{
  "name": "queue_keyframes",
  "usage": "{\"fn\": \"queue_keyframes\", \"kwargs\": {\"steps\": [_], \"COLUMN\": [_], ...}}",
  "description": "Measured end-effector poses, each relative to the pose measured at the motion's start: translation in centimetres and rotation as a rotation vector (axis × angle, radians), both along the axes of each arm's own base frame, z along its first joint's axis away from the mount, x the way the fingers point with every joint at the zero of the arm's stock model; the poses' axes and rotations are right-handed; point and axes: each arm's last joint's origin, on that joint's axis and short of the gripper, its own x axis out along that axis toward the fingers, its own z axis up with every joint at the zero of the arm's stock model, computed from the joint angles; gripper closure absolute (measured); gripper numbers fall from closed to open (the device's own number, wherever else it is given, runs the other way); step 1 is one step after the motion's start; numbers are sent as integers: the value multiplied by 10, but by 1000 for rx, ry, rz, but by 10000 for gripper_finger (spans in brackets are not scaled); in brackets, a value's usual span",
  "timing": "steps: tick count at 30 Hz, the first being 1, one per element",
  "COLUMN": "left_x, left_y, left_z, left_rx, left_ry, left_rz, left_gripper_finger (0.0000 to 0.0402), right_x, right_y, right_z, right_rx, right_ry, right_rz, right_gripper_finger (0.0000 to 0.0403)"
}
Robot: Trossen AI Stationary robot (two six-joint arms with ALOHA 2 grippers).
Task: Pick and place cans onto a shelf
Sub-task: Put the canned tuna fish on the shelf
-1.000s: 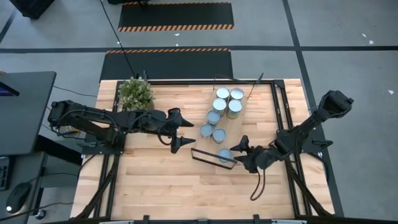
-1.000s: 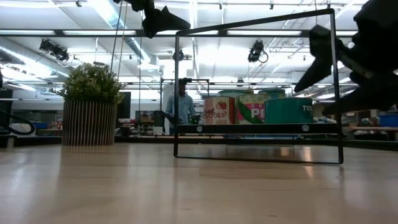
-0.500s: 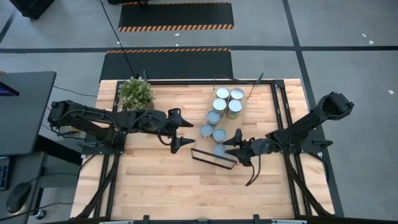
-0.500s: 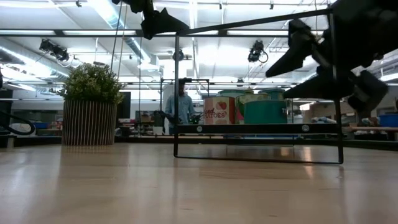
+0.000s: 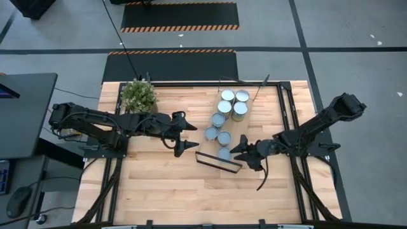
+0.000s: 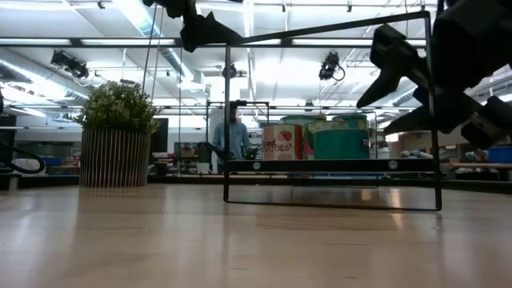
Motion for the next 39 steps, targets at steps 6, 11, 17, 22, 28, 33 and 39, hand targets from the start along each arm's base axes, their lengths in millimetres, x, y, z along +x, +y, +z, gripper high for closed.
{"fn": "queue_keyframes", "kwargs": {"steps": [6,11,17,22,28,33,39], "left_x": [0,0,0,0,0,0,0], "left_y": [0,0,0,0,0,1,1], "left_z": [0,-1,-1,-1,-1,-1,-1], "left_rx": [0,0,0,0,8,4,3], "left_ry": [1,6,6,6,6,6,6], "left_rz": [0,0,0,0,-3,1,1], "left_gripper_finger": [47,47,47,47,47,47,47], "right_x": [4,3,3,2,2,1,0], "right_y": [-4,-1,0,1,-4,-5,-5], "right_z": [-5,-4,-5,-6,-9,-10,-12], "right_rx": [-13,-36,-11,9,63,73,81], "right_ry": [18,10,20,35,84,96,117], "right_rz": [17,19,13,29,20,13,10], "right_gripper_finger": [207,240,296,335,380,398,398]}}
